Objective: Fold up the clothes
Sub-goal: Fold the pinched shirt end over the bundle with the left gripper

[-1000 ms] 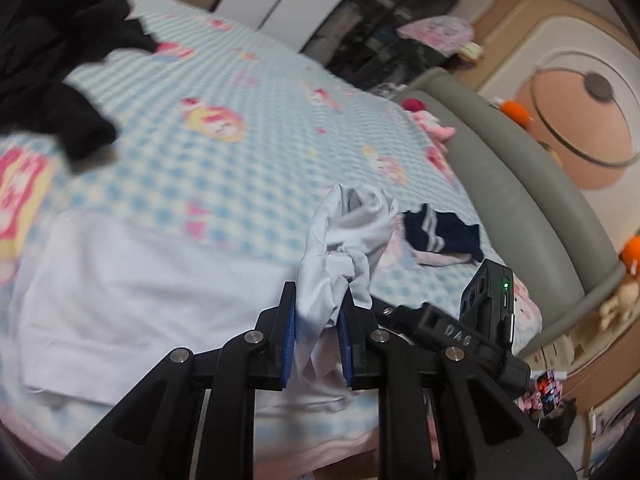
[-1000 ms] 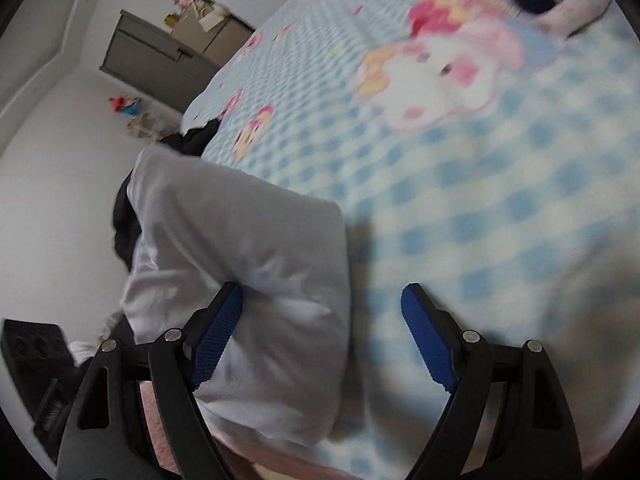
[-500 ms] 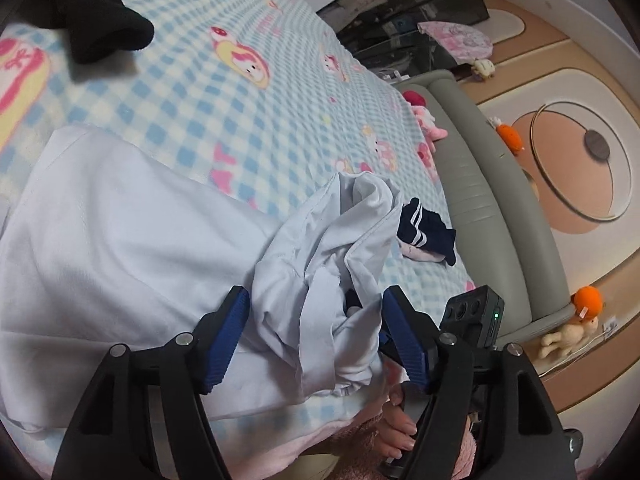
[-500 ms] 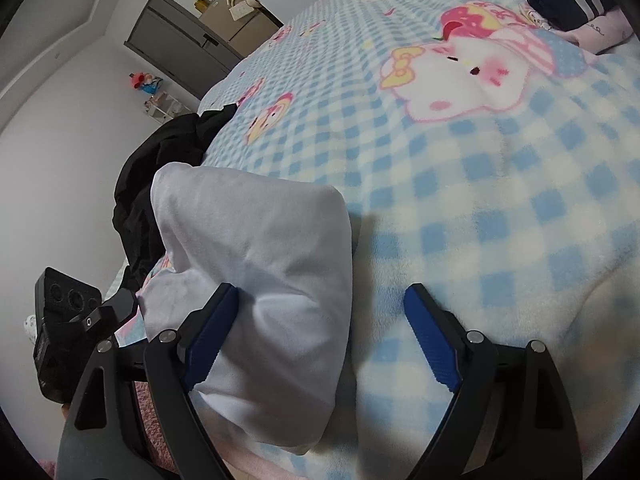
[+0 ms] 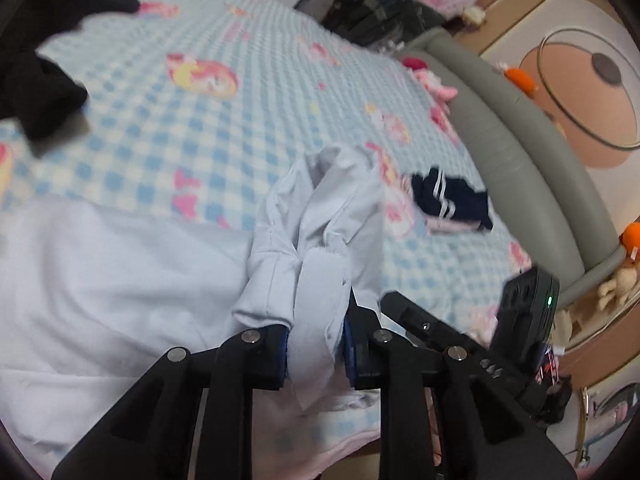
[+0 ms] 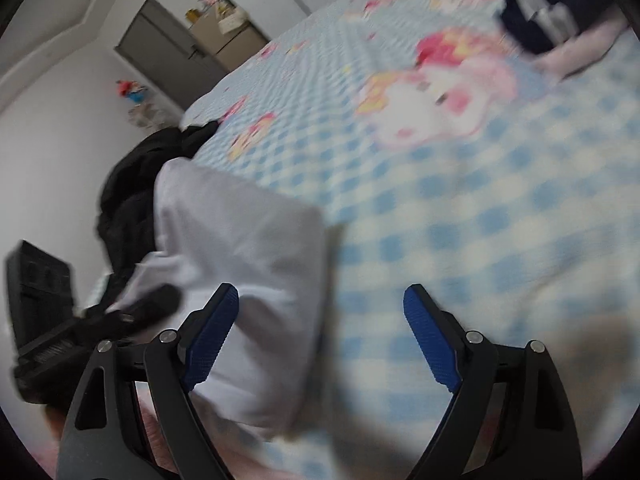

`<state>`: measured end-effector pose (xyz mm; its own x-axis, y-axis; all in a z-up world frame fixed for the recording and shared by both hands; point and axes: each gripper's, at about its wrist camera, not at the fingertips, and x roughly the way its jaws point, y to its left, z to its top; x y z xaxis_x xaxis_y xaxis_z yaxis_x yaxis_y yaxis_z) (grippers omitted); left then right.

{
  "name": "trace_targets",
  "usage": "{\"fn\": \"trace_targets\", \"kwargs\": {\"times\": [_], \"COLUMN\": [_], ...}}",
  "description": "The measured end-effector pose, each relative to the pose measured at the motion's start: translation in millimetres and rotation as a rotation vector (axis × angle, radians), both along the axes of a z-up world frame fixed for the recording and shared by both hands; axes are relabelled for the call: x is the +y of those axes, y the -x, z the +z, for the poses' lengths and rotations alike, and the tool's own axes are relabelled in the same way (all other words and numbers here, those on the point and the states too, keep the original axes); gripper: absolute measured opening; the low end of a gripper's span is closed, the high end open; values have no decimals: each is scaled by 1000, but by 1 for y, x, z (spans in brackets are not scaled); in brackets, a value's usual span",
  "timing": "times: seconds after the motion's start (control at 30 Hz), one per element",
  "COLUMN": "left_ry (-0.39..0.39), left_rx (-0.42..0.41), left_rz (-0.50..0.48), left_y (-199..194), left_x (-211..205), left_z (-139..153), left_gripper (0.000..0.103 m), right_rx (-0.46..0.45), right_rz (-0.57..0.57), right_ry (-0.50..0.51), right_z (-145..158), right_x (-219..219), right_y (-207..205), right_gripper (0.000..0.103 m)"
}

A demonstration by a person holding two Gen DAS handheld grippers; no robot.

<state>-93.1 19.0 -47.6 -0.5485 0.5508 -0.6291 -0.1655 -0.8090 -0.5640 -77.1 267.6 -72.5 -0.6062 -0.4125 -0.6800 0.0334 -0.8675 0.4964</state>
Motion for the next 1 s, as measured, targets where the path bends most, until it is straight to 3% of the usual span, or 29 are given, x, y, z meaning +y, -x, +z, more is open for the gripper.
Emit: {"fn": "trace_targets", "kwargs": {"times": [0.07, 0.23, 0.33, 0.5, 0.67, 0.8, 0.87, 0.9, 1.0], "left_ry": [-12, -89, -115, -189, -210, -174, -160, -137, -53], "left_rx": [30, 40, 16, -115, -203, -214, -228, -225, -125], "left_rz": [45, 186, 263, 341, 375, 357, 383, 417, 488], "left_y": [-8, -28, -38, -42, -43, -45, -49, -51, -56], "left_x": [-15, -66, -94, -129, -147, -157, -165, -171, -176], "left_z": [13, 26, 16, -25, -48, -43, -36, -29, 5], "left_gripper": [21, 21, 21, 21, 25, 27, 37, 50, 51], "right_rx": [26, 7, 18, 11, -26, -69, -59, -56, -53], "right_rz": [-29, 20, 108, 213, 260, 253, 267, 271, 285], "right_ry": [-40, -5, -22, -64, -182, -242, -261, -269, -266], "right_z": [11, 21, 29, 36, 22, 4, -1, -1, 3], "right_x": [6, -1, -29, -78, -121, -140, -148, -150, -154], "right_y": [-8, -10, -4, 11, 36, 46, 46, 47, 48], "right_gripper": [87, 88, 88, 88, 88, 93, 93, 93, 92]}}
